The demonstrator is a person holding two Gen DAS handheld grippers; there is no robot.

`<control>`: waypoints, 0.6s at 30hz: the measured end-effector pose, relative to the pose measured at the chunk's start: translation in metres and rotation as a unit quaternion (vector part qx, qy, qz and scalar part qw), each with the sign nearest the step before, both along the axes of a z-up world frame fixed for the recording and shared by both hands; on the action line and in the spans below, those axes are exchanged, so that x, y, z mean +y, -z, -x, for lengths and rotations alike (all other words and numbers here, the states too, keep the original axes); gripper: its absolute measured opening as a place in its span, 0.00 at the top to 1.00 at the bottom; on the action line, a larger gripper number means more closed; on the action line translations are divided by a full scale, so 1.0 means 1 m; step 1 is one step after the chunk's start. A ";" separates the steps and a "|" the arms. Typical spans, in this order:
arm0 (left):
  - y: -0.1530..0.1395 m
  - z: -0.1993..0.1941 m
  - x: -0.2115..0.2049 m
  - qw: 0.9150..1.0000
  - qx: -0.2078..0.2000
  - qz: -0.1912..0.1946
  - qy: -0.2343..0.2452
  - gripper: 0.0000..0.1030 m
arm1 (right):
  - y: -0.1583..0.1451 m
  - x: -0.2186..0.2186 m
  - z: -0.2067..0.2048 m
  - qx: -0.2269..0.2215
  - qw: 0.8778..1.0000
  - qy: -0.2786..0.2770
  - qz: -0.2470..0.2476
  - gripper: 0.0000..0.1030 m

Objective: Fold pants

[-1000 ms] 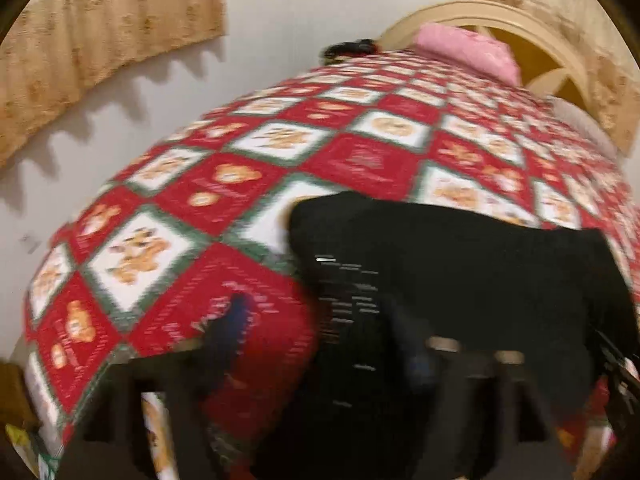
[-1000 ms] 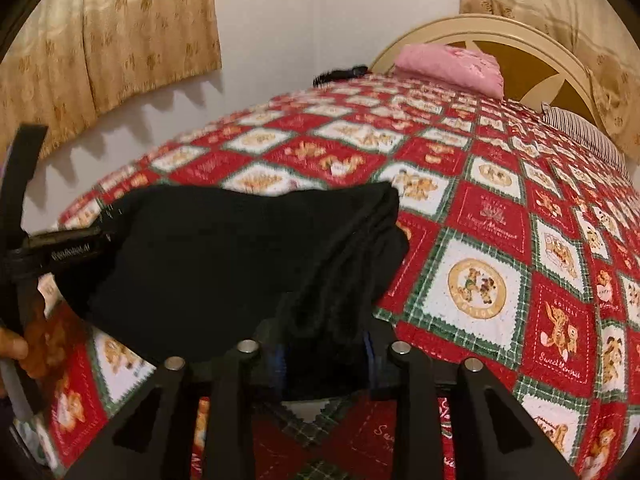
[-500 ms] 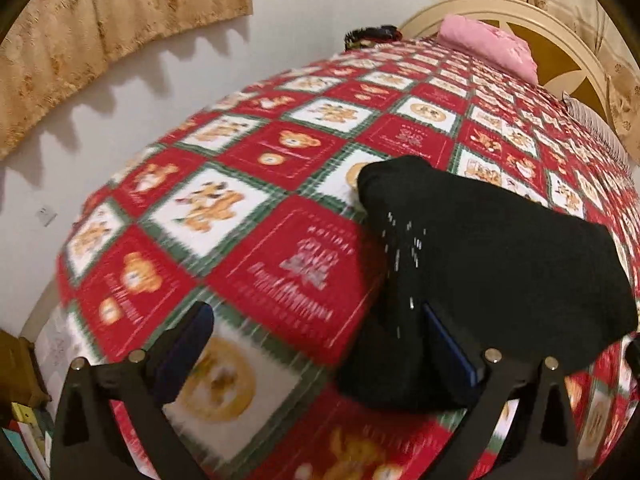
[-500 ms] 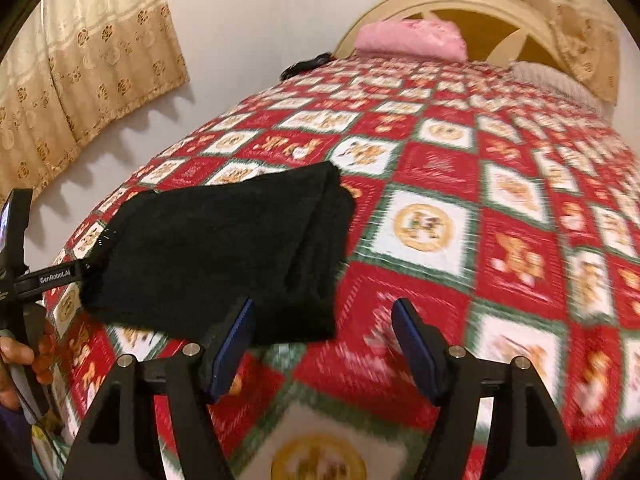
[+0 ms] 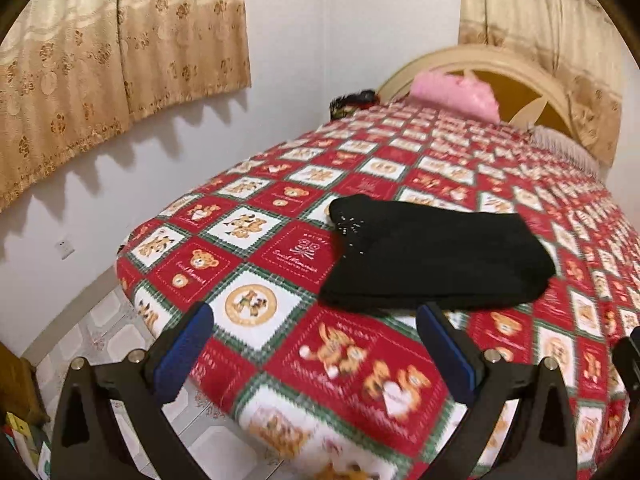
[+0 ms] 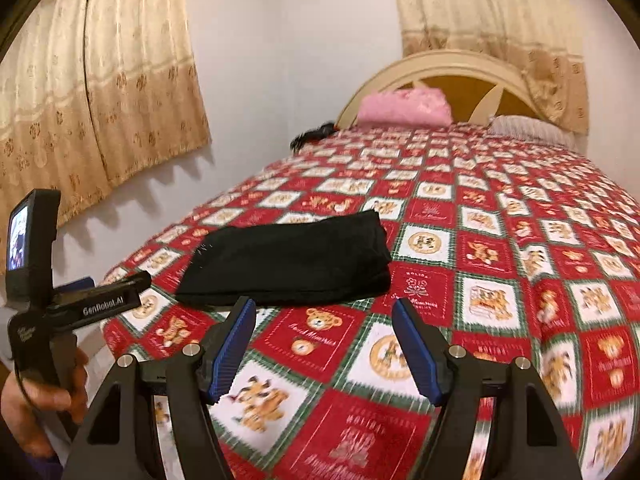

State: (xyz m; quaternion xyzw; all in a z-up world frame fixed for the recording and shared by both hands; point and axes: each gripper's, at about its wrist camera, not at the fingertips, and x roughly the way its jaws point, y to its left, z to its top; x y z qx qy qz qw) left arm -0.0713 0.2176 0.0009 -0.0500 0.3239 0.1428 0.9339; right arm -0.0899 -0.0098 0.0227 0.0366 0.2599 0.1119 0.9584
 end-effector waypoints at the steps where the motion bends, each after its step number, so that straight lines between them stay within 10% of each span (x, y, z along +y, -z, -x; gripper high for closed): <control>1: -0.002 0.007 -0.002 1.000 -0.008 -0.001 0.000 0.00 | -0.001 0.000 0.006 -0.005 1.000 0.003 -0.001 0.30; 18: -0.013 0.051 -0.028 0.997 -0.057 -0.047 0.014 0.00 | -0.021 -0.017 0.065 -0.084 0.993 0.074 -0.026 0.30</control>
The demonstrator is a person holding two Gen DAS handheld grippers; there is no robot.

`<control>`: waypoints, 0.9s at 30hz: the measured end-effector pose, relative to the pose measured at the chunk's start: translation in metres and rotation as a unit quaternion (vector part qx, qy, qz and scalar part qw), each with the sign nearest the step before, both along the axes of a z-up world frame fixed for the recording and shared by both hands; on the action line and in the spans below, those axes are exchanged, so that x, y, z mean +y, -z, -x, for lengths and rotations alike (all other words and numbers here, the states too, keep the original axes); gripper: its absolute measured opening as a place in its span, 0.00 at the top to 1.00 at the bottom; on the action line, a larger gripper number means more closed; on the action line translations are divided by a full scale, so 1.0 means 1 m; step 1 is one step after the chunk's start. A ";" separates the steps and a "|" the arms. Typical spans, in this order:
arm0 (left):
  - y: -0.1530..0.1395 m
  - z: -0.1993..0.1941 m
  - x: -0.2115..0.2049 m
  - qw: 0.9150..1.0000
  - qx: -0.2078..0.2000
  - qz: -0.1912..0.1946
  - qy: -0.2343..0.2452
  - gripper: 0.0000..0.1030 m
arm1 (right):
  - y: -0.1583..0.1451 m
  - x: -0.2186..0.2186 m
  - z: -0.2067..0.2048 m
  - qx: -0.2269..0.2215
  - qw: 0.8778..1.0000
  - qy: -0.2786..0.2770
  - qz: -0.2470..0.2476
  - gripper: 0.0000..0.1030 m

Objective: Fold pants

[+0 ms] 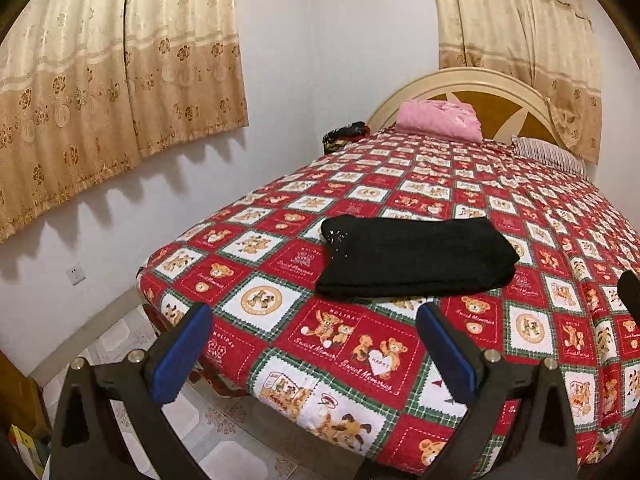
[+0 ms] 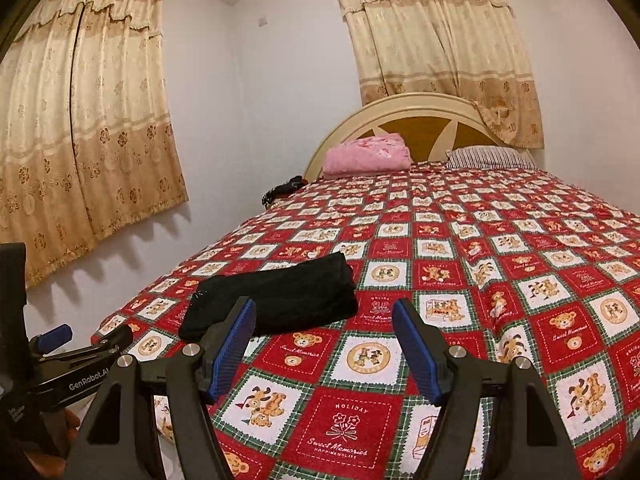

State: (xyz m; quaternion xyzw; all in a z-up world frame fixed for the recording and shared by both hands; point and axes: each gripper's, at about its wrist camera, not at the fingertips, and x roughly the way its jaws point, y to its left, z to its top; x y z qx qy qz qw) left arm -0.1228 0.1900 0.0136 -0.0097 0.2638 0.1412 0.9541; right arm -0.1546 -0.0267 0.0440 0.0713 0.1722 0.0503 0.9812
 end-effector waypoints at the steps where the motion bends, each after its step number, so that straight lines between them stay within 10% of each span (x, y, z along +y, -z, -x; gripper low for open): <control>1: -0.001 0.001 -0.002 1.000 -0.004 -0.006 0.000 0.00 | -0.001 0.001 0.002 -0.004 1.000 0.001 0.002 0.30; 27: -0.005 0.007 -0.009 1.000 -0.013 -0.015 -0.007 0.00 | -0.009 -0.001 0.015 -0.043 0.999 0.014 0.014 0.30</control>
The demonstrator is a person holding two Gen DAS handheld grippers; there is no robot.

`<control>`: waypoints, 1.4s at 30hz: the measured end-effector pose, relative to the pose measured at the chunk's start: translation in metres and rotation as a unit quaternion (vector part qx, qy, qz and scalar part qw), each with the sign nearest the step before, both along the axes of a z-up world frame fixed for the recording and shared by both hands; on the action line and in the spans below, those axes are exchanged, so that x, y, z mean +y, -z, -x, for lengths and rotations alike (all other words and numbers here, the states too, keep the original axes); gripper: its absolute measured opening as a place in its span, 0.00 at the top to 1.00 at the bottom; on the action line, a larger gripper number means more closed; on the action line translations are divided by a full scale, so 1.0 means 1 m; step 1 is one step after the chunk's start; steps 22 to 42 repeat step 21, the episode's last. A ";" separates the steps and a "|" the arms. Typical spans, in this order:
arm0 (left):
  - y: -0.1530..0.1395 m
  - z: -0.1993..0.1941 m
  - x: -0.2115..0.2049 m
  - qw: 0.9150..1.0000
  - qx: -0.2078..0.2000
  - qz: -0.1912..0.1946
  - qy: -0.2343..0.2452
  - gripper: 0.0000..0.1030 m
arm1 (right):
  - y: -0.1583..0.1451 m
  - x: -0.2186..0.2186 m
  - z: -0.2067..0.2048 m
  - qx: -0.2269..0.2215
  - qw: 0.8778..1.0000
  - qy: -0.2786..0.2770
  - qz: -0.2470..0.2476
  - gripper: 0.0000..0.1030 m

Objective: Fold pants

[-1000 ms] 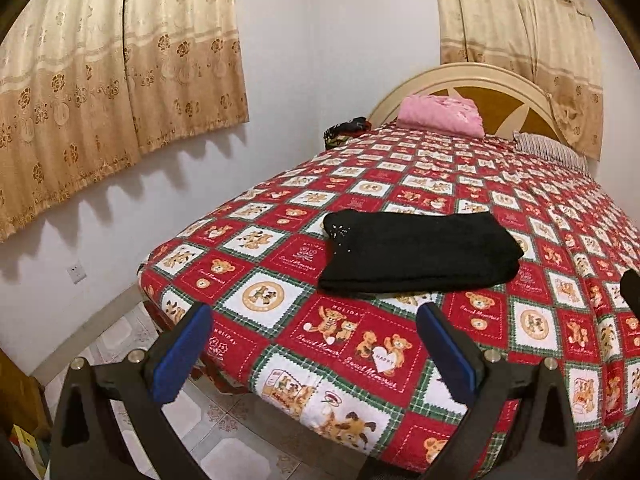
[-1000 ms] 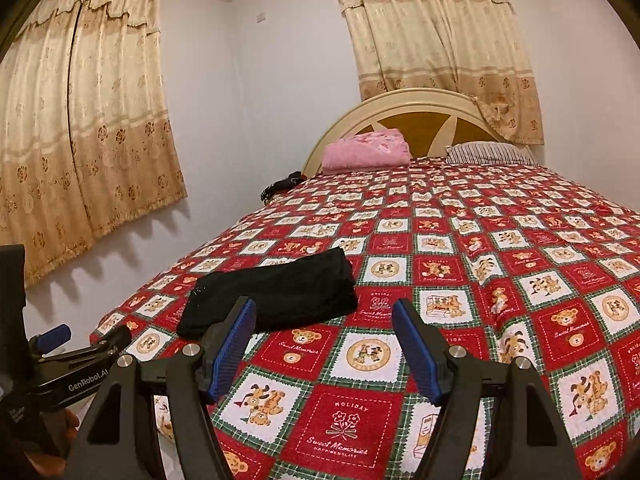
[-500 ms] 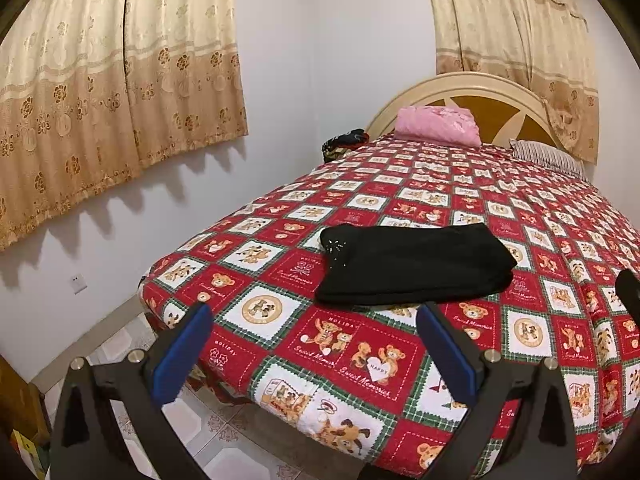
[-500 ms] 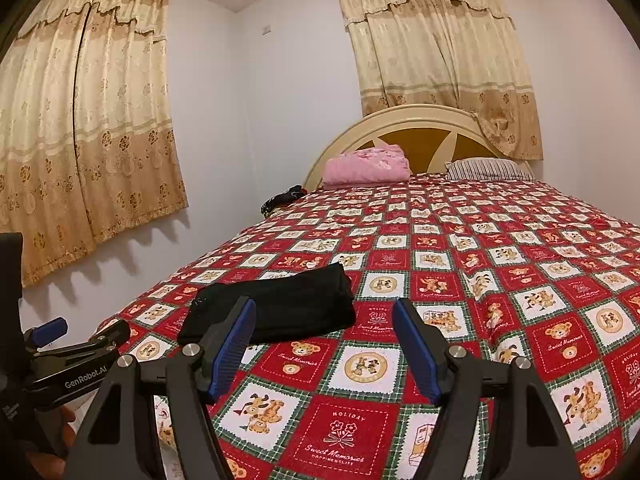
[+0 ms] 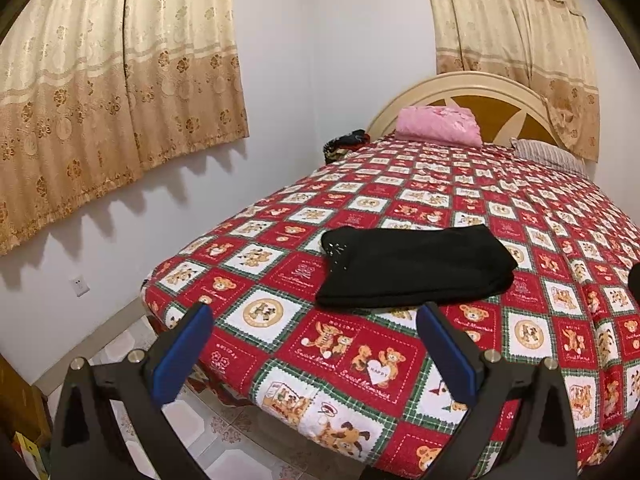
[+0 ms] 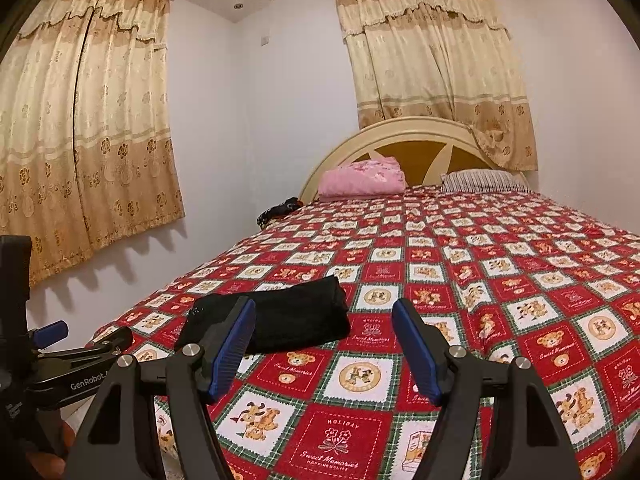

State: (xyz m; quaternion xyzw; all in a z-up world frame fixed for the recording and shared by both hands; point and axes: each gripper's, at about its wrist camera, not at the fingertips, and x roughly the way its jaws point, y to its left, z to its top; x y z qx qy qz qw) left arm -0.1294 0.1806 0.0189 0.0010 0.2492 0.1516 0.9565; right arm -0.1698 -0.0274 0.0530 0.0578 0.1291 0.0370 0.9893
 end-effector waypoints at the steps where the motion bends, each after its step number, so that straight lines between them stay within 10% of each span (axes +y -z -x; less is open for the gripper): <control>1: 0.000 0.000 0.000 1.000 -0.002 -0.002 -0.002 0.00 | -0.001 0.001 0.001 -0.002 1.000 0.001 0.002 0.30; 11: -0.007 -0.001 -0.009 0.998 -0.017 0.024 0.062 0.00 | -0.001 0.000 0.004 -0.006 1.000 0.006 0.006 0.30; 42: -0.008 -0.003 -0.020 0.998 -0.011 -0.008 0.059 0.00 | 0.001 -0.007 0.002 0.002 1.000 0.011 -0.006 0.30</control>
